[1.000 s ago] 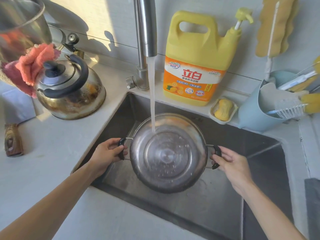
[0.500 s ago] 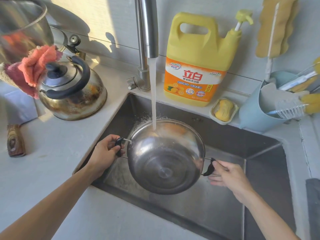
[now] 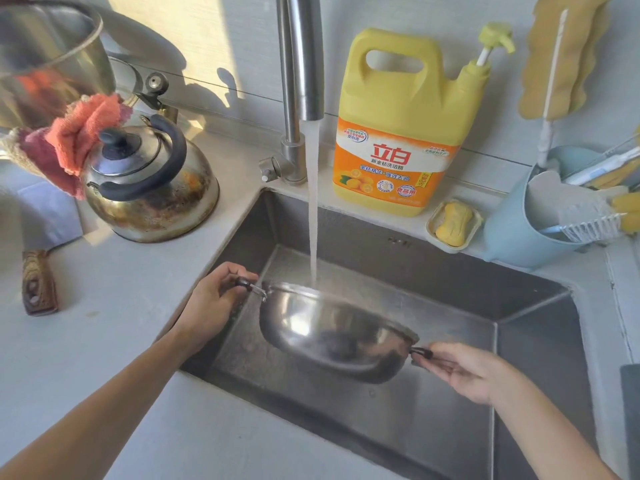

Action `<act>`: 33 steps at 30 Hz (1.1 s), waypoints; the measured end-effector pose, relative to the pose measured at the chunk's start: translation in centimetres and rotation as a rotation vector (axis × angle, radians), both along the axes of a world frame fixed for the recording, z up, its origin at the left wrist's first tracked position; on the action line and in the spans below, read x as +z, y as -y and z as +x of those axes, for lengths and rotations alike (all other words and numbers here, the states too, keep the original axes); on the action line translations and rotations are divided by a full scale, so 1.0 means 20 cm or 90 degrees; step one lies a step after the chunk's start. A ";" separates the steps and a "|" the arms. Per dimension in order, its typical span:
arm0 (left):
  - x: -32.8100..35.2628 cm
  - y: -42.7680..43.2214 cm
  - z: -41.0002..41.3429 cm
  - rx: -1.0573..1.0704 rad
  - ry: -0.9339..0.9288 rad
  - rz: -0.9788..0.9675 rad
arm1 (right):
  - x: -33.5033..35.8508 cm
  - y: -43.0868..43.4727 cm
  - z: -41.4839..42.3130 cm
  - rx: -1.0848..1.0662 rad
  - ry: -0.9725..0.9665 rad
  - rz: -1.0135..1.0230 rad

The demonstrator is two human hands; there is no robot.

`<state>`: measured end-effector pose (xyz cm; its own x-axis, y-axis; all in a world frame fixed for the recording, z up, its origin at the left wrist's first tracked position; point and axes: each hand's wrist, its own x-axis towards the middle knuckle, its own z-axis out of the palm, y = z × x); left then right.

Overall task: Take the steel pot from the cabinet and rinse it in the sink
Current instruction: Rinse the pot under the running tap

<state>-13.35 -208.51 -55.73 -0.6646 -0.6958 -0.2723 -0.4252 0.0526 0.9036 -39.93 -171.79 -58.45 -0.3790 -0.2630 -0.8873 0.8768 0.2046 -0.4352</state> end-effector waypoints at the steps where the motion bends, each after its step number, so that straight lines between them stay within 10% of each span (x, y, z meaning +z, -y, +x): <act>1: 0.00 0.00 0.00 -0.005 -0.010 0.010 | 0.00 -0.01 0.01 0.007 0.006 -0.006; 11: 0.00 -0.04 0.03 0.084 -0.081 0.280 | -0.01 -0.03 0.01 0.056 -0.107 0.000; 24: -0.09 -0.05 0.02 0.120 0.135 0.217 | 0.19 0.04 0.01 0.180 -0.502 -0.039; 33: 0.13 0.01 -0.05 0.028 0.056 0.071 | -0.04 0.02 0.11 0.151 -0.387 0.011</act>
